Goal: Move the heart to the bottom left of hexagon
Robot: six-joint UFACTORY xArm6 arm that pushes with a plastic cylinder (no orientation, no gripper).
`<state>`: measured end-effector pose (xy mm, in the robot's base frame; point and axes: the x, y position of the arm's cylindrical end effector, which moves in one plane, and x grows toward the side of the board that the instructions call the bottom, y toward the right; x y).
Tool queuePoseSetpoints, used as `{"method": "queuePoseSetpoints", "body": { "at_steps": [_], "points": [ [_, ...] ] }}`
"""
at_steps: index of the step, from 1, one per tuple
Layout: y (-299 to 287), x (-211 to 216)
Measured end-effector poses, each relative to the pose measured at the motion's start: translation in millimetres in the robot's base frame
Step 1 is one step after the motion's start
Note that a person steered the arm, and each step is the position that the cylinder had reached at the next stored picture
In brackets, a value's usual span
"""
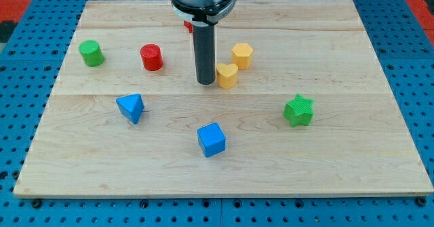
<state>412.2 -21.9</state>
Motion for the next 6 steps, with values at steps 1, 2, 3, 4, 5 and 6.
{"method": "queuePoseSetpoints", "body": {
  "at_steps": [1,2,3,4,5,6],
  "points": [
    [6.0,-4.2],
    [6.0,-4.2],
    [6.4,40.9],
    [42.9,61.0],
    [41.9,24.3],
    [56.9,26.8]
  ]
}}
